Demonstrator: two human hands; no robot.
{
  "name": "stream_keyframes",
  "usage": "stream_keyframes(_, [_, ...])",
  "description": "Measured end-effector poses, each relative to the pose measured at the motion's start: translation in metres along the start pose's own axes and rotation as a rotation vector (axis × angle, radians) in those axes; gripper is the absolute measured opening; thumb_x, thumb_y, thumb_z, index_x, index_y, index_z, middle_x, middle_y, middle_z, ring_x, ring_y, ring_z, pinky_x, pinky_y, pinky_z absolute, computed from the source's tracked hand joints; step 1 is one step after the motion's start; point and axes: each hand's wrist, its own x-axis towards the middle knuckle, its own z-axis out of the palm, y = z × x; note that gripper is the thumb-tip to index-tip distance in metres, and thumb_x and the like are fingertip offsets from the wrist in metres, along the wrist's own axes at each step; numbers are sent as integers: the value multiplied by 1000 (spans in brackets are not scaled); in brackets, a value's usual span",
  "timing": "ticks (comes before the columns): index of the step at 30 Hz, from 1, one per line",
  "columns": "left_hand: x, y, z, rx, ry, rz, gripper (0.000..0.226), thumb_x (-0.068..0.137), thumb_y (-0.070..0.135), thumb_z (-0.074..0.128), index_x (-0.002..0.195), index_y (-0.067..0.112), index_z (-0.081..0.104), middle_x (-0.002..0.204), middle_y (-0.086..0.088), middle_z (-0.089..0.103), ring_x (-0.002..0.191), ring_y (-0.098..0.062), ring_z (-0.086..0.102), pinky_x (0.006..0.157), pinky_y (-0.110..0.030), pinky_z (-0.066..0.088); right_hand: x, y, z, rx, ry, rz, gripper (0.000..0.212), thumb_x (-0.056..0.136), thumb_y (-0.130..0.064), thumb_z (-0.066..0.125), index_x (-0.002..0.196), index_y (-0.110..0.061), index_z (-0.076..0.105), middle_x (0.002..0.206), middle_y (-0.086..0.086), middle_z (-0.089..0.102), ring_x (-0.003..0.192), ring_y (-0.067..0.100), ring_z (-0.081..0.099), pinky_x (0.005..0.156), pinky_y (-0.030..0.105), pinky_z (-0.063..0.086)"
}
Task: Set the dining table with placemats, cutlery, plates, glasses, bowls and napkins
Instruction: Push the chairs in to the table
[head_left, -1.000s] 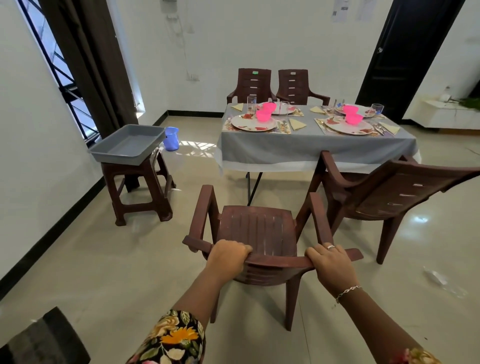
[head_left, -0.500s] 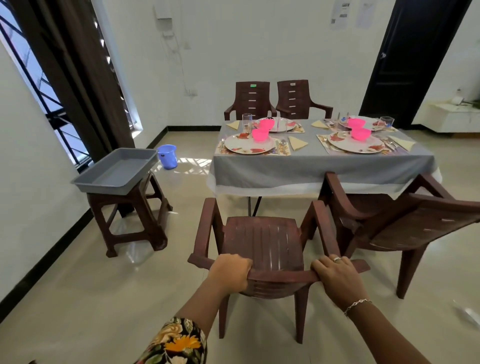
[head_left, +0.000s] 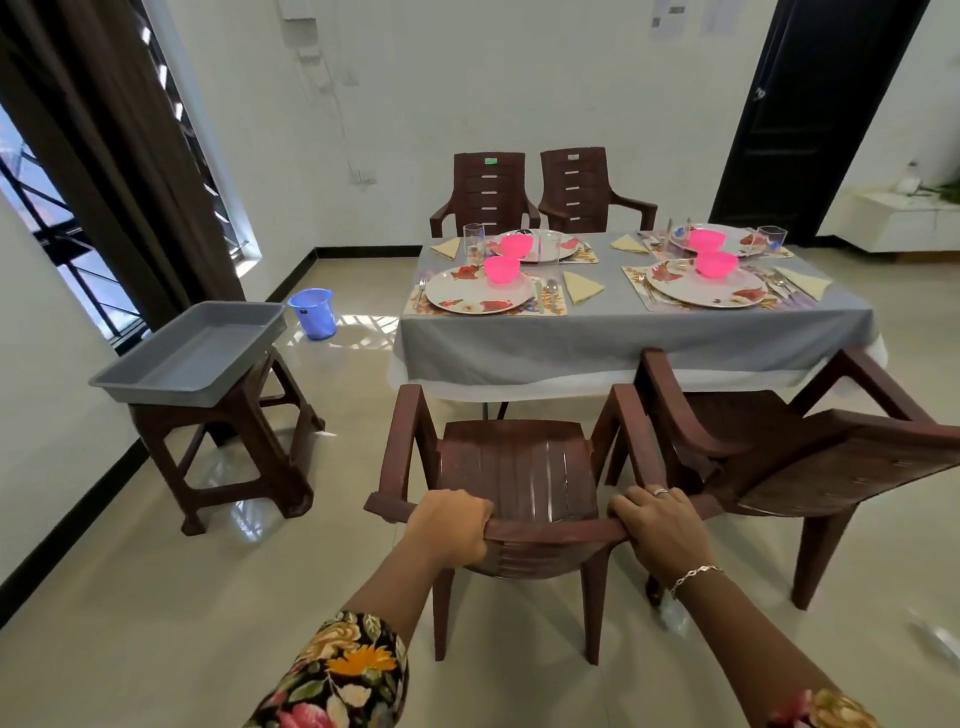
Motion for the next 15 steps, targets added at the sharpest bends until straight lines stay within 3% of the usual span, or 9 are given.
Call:
stream_keyframes(4, [25,-8,-5,-2,11,3,14,80,22,51,88,16,61,83,-3,68,79,-22,64,74,-30,53,22,10,6,-2,29,-20,3,62,-23,62,65,-25,62,59,-7,58,52,17,57,49,25,40])
stream_keyframes(8, [47,-12,-10,6,18,11,16,79,22,51,90,15,61,86,-4,68,81,-23,64,74,-31,53,41,24,17,-44,6,-13,8,58,-20,60,63,-25,61,59,-7,58,52,17,57,48,27,41])
stream_keyframes(12, [65,-15,-14,23,24,19,16,79,21,51,90,14,60,85,-5,67,79,-24,64,69,-28,49,56,36,28,-33,28,-3,14,66,-23,48,62,-23,61,59,-6,58,53,19,58,48,27,40])
stream_keyframes(14, [71,-17,-16,32,30,20,15,78,21,51,89,13,59,85,-5,67,79,-25,63,66,-28,44,62,40,31,-27,21,-1,3,65,-19,63,64,-22,62,60,-5,59,54,19,58,49,27,41])
stream_keyframes(15, [75,-18,-16,34,33,21,16,78,21,51,89,13,59,86,-6,67,80,-25,63,65,-28,44,65,42,32,-17,-4,10,12,60,-17,72,65,-22,63,60,-5,59,54,20,58,49,27,41])
